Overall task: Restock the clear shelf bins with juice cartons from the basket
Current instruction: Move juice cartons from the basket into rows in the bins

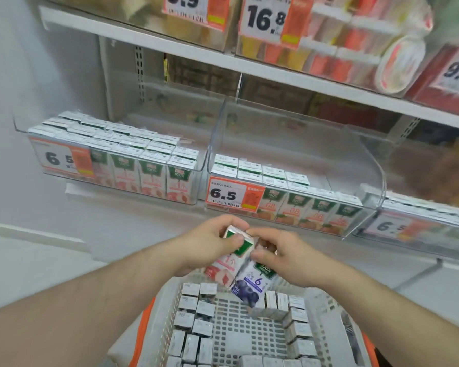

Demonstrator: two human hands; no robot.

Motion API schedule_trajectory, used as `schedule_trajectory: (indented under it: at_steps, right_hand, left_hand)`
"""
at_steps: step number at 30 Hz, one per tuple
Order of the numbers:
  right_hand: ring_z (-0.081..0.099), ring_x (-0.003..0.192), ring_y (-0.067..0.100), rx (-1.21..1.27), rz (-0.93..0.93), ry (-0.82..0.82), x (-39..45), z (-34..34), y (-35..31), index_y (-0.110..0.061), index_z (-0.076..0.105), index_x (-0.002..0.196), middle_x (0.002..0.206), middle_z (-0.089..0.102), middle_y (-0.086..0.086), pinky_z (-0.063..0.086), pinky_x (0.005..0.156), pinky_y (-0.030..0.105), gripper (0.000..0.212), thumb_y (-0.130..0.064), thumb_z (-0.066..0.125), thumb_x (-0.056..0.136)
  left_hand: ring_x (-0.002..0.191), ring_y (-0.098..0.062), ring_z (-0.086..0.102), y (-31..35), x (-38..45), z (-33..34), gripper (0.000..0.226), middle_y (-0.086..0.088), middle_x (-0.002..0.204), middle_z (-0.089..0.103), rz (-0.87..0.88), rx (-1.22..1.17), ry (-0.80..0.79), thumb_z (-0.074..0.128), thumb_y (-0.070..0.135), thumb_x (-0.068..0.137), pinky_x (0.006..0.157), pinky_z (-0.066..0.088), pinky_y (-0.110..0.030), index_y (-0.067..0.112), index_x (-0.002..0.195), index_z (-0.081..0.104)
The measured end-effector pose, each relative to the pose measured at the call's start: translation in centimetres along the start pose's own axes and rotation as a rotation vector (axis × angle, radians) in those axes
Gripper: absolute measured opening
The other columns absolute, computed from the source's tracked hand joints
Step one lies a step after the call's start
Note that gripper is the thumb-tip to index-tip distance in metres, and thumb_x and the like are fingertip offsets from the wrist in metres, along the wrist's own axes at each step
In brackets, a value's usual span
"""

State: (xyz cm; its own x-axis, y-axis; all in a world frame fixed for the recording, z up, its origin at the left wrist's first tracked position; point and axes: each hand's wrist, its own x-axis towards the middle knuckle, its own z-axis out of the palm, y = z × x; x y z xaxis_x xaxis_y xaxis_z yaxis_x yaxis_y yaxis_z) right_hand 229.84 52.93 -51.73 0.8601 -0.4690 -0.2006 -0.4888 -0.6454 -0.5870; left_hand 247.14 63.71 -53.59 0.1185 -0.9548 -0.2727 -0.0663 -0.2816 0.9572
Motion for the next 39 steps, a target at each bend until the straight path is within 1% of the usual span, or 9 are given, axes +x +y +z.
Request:
schedule_trajectory:
  at_steps: [4,8,11,15,18,22,26,32,39]
  right_hand:
    - [0.061,0.085,0.023,0.039,0.016,0.163,-1.9,-2.4,-1.6,-0.045,0.025,0.149,0.1,0.061,-0.001,0.054,0.078,0.041,0.06,-0.033,0.055,0.098]
    - [0.062,0.083,0.02,0.06,0.024,0.281,-3.9,-3.7,-2.4,-0.049,0.021,0.148,0.104,0.058,-0.005,0.057,0.07,0.034,0.064,-0.03,0.057,0.098]
    - [0.056,0.091,0.007,0.034,0.029,0.379,-5.3,-3.8,-2.0,-0.043,0.03,0.148,0.105,0.056,-0.014,0.048,0.084,0.025,0.065,-0.03,0.064,0.094]
    - [0.054,0.093,-0.005,0.081,0.025,0.522,-6.6,-3.7,-1.4,-0.048,0.042,0.134,0.104,0.059,-0.015,0.04,0.082,0.014,0.061,-0.025,0.073,0.087]
    - [0.058,0.096,-0.005,0.169,-0.006,0.672,-7.6,-3.7,-1.5,-0.06,0.04,0.118,0.105,0.062,-0.019,0.045,0.081,0.013,0.068,-0.023,0.081,0.078]
    - [0.051,0.11,-0.009,0.163,-0.031,0.793,-9.9,-4.1,-1.1,-0.051,0.035,0.133,0.128,0.05,-0.024,0.043,0.086,0.007,0.088,-0.046,0.086,0.062]
    - [0.052,0.112,-0.002,0.138,0.085,0.954,-11.4,-4.3,0.4,-0.037,0.04,0.143,0.128,0.049,-0.023,0.048,0.088,0.019,0.088,-0.068,0.074,0.068]
    - [0.058,0.095,-0.001,-0.012,0.079,1.137,-11.6,-5.8,2.3,-0.021,0.074,0.107,0.094,0.066,-0.019,0.048,0.087,0.021,0.035,-0.039,0.064,0.08]
    - [0.051,0.093,-0.004,-0.142,0.029,1.404,-11.2,-12.1,6.5,-0.01,0.073,0.115,0.098,0.066,-0.004,0.033,0.082,-0.002,0.034,-0.03,0.064,0.088]
  left_hand:
    - [0.061,-0.021,0.055,1.6,-0.6,-1.1,0.023,-0.006,0.071,0.06,-0.049,-0.41,0.154,0.044,0.009,0.097,0.059,0.045,-0.029,0.016,0.088,0.064]
    - [0.053,-0.025,0.052,1.6,-1.4,-1.8,0.022,-0.01,0.061,0.058,-0.066,-0.171,0.002,0.045,0.018,0.054,0.053,0.039,-0.023,0.014,0.062,0.065]
    - [0.076,-0.029,0.059,2.3,-1.3,-0.7,0.043,-0.025,0.09,0.069,-0.074,0.162,-0.161,0.054,0.023,0.046,0.071,0.043,-0.036,0.021,0.086,0.071]
    - [0.089,-0.011,0.065,3.9,-0.6,3.2,0.046,0.01,0.093,0.069,0.059,0.528,-0.169,0.073,0.048,0.076,0.09,0.051,-0.034,0.046,0.115,0.05]
    - [0.095,-0.005,0.065,4.3,0.9,5.6,0.03,0.017,0.098,0.069,0.229,0.466,-0.076,0.072,0.046,0.076,0.088,0.055,-0.037,0.046,0.105,0.062]
    - [0.098,0.007,0.062,5.3,2.4,7.3,0.034,0.027,0.104,0.068,0.347,0.368,0.01,0.073,0.029,0.084,0.089,0.054,-0.033,0.055,0.103,0.062]
    - [0.095,0.002,0.062,6.3,3.2,9.7,0.028,0.026,0.102,0.068,0.438,0.467,0.12,0.065,0.048,0.085,0.084,0.052,-0.039,0.055,0.11,0.055]
    - [0.084,-0.011,0.061,8.9,4.0,13.4,0.046,0.019,0.106,0.067,0.451,0.766,0.221,0.056,0.058,0.087,0.077,0.048,-0.031,0.053,0.131,0.043]
    - [0.084,-0.015,0.064,10.1,8.0,16.8,0.089,0.012,0.104,0.062,0.301,0.569,0.198,0.062,0.057,0.082,0.073,0.05,-0.034,0.049,0.15,0.005]
